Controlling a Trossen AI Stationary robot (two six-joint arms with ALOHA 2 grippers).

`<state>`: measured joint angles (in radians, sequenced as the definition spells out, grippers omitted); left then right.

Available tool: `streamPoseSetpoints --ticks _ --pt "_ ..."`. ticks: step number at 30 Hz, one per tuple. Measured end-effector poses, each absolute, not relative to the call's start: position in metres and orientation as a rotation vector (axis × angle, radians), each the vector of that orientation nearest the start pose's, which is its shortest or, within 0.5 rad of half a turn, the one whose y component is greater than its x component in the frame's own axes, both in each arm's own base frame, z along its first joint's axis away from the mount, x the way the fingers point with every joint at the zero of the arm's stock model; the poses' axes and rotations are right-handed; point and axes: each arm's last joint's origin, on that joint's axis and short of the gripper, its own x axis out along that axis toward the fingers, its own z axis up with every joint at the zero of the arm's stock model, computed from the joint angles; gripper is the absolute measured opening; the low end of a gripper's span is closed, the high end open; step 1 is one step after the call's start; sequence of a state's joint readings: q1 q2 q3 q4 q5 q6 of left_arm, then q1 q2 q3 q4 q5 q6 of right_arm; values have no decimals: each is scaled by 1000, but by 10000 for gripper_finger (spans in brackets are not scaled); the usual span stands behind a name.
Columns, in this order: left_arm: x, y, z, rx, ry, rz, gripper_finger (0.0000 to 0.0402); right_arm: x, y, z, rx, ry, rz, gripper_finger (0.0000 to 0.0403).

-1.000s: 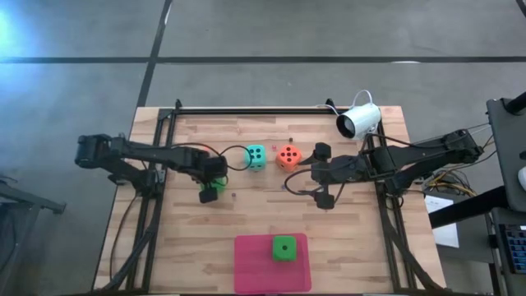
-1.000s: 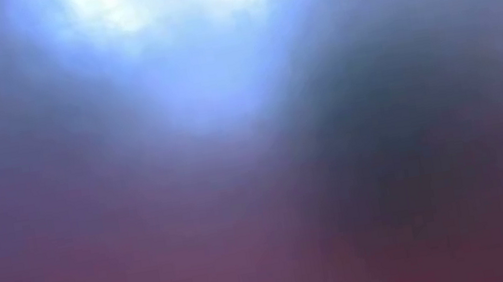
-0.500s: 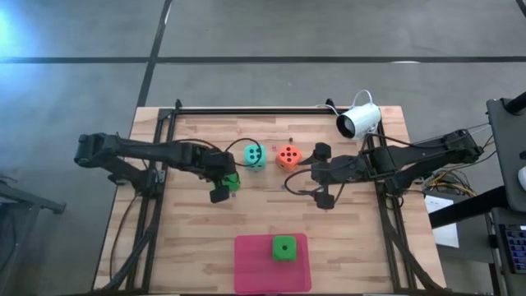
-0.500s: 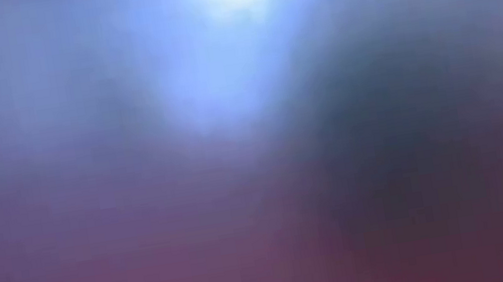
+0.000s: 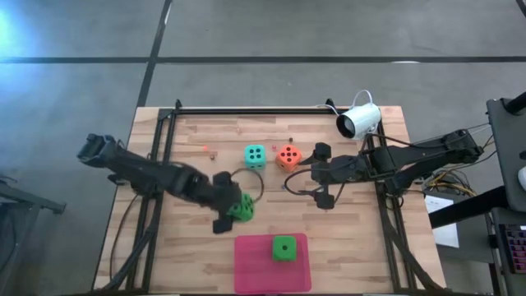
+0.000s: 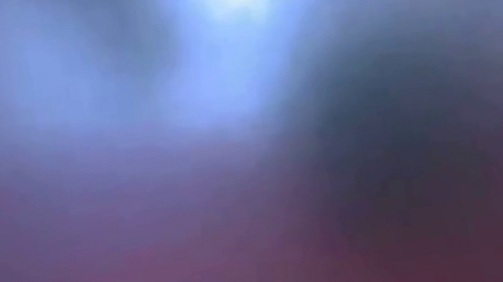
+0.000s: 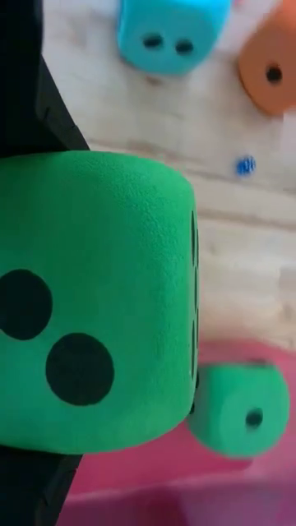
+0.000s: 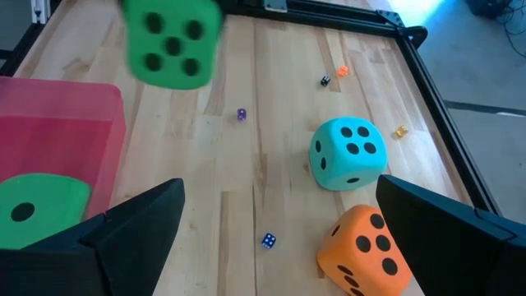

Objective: Pick & Place Dice
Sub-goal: Put the green dice into the pink bin

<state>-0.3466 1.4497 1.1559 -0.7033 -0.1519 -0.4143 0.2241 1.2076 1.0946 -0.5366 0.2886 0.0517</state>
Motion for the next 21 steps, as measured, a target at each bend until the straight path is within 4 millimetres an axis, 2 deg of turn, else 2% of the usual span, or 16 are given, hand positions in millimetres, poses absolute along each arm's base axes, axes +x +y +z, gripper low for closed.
streamPoseSetpoints --ticks 10,17,21 --pt "299 -150 249 -74 1044 0 358 248 48 324 -116 629 -78 400" --pt "324 -177 236 -50 1073 -33 364 248 48 324 -116 630 -78 400" --pt "333 -186 227 -40 1085 -38 363 248 48 324 -116 632 -78 400"
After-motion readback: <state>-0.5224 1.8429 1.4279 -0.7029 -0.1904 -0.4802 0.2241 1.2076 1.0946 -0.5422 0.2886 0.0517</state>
